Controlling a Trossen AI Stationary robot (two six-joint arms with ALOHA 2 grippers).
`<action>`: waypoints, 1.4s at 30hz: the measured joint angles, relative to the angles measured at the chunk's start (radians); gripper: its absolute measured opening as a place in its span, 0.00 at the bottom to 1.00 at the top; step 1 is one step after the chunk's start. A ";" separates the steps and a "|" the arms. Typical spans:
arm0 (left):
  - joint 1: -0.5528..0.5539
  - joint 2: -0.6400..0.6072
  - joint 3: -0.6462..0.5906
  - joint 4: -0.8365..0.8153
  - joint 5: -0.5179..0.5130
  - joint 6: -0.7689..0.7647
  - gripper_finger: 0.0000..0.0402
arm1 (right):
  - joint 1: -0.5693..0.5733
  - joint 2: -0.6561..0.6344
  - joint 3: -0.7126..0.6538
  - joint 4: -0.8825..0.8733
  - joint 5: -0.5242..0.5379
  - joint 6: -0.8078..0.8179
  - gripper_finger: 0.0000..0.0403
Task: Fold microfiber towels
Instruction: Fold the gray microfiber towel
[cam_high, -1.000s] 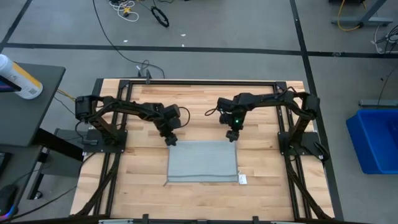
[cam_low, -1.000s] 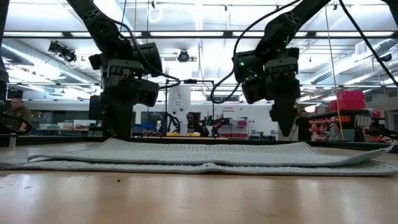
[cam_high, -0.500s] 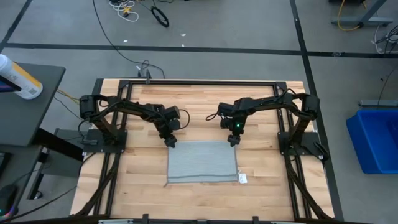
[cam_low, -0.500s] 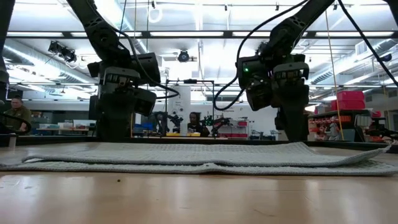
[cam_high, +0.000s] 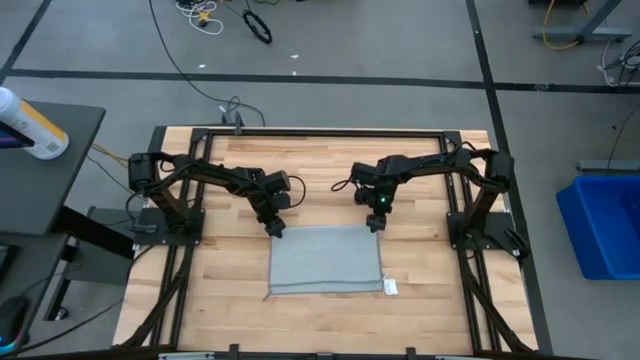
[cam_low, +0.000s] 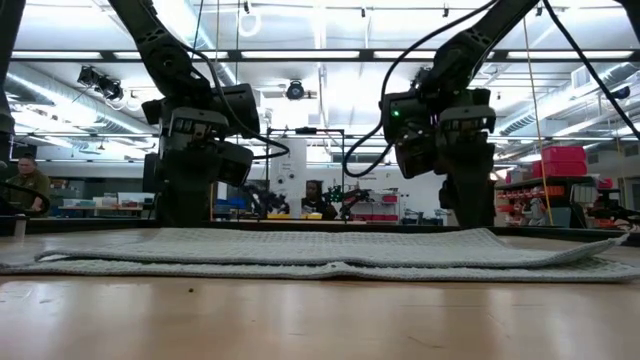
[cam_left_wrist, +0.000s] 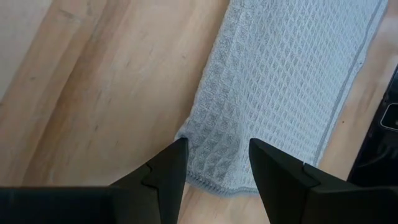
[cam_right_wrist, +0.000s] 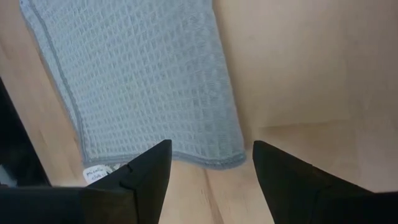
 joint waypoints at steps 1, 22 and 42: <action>0.000 0.000 0.000 0.000 -0.002 0.000 0.46 | -0.001 0.000 0.000 0.002 0.000 0.000 0.59; -0.030 -0.256 0.099 -0.115 -0.098 -0.050 0.46 | 0.127 -0.029 0.007 -0.036 0.058 0.099 0.57; -0.434 -0.260 0.070 -0.163 -0.382 -0.188 0.46 | 0.531 -0.111 0.068 -0.012 0.273 0.460 0.57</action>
